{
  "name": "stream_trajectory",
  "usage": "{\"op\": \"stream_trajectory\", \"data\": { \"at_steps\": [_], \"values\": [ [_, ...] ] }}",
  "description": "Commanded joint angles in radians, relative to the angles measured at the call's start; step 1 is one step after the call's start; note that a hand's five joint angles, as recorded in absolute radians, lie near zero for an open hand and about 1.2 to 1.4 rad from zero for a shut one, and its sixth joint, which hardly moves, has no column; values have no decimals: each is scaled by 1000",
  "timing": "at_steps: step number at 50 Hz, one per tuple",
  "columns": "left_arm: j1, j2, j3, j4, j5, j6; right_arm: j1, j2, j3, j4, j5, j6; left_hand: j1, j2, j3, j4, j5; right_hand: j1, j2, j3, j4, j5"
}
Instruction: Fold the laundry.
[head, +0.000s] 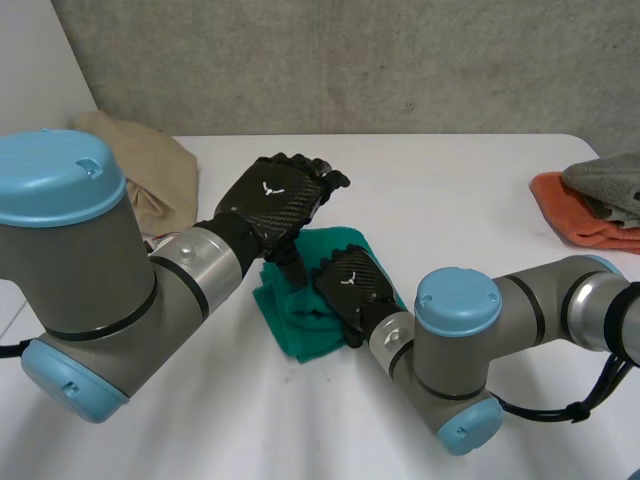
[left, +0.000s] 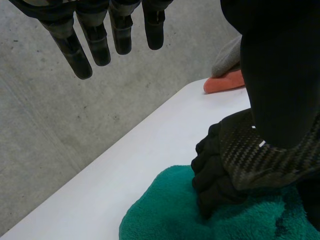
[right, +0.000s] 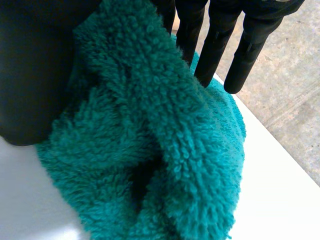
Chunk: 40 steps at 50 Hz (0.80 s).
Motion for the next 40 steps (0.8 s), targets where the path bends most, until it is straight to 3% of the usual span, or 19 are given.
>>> {"op": "stream_trajectory", "data": {
  "at_steps": [1,13,15,20,29,40],
  "values": [
    [3,0,0,0,0,0,-1,10,-36,0,-2,2,71,63,58,64,57,112,108,103,104,191],
    [9,0,0,0,0,0,-1,56,-103,8,-4,3,71,63,58,64,57,127,122,118,118,205],
    [9,0,-1,0,0,0,-1,56,-108,5,-5,3,71,63,58,64,57,244,239,235,235,322],
    [10,2,0,0,2,0,-5,53,-128,-1,-1,5,71,63,58,64,57,833,828,824,824,912],
    [17,26,5,1,3,0,-105,-16,-167,-64,-11,5,68,60,55,62,54,834,829,824,825,912],
    [38,43,16,3,5,0,-387,-102,-287,-245,-161,23,71,63,58,64,57,834,829,824,825,912]
  ]
}}
